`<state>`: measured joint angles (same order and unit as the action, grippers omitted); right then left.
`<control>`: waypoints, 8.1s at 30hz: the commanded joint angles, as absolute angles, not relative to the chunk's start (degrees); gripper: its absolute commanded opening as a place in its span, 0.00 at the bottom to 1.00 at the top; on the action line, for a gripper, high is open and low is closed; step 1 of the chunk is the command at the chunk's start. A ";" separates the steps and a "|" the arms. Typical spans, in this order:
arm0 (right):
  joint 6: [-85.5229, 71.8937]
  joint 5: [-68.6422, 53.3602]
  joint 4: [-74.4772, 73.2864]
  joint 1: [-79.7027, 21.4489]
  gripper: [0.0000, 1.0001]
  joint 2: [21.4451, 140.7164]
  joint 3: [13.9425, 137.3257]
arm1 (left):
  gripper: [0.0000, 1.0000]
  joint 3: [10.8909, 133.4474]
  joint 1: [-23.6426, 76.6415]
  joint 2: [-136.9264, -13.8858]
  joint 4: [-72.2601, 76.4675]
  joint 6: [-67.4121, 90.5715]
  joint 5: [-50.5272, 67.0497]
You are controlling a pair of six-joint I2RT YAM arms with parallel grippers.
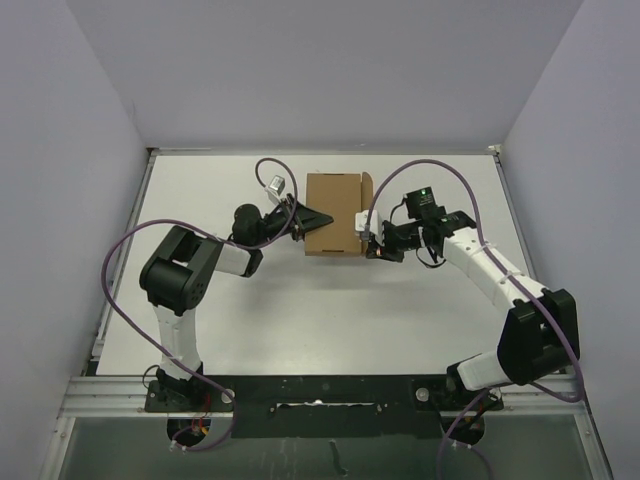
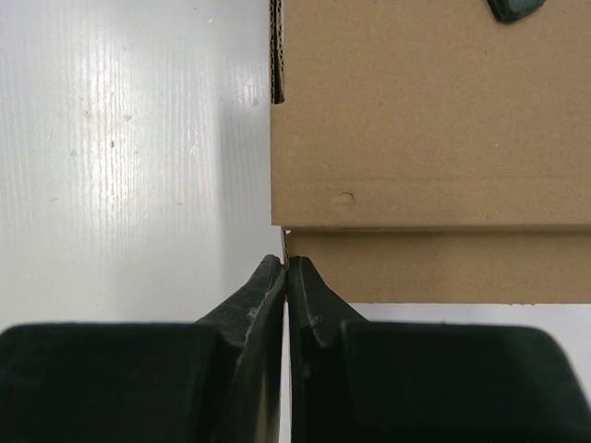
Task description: Fold the paper box
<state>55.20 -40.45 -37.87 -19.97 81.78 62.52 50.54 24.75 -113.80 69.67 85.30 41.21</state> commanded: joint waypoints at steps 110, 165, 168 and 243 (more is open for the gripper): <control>21.67 -57.56 -12.26 2.28 0.54 99.39 63.01 | 0.12 74.57 30.25 -114.67 -5.78 23.13 38.27; -1.92 -66.80 -5.77 3.95 0.27 120.32 71.22 | 0.12 81.56 28.47 -122.74 -10.63 18.37 49.18; -1.33 -66.88 -6.91 3.79 0.25 120.79 71.97 | 0.12 81.48 28.48 -122.79 -10.77 18.37 49.22; 33.80 -50.23 -22.90 -2.89 0.00 106.27 62.57 | 0.10 76.95 26.19 -123.71 -3.65 24.25 51.86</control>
<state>31.62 -49.41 -21.15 -2.76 108.62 63.83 77.06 26.92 -121.73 -7.29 25.69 55.33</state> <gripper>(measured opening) 0.023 0.314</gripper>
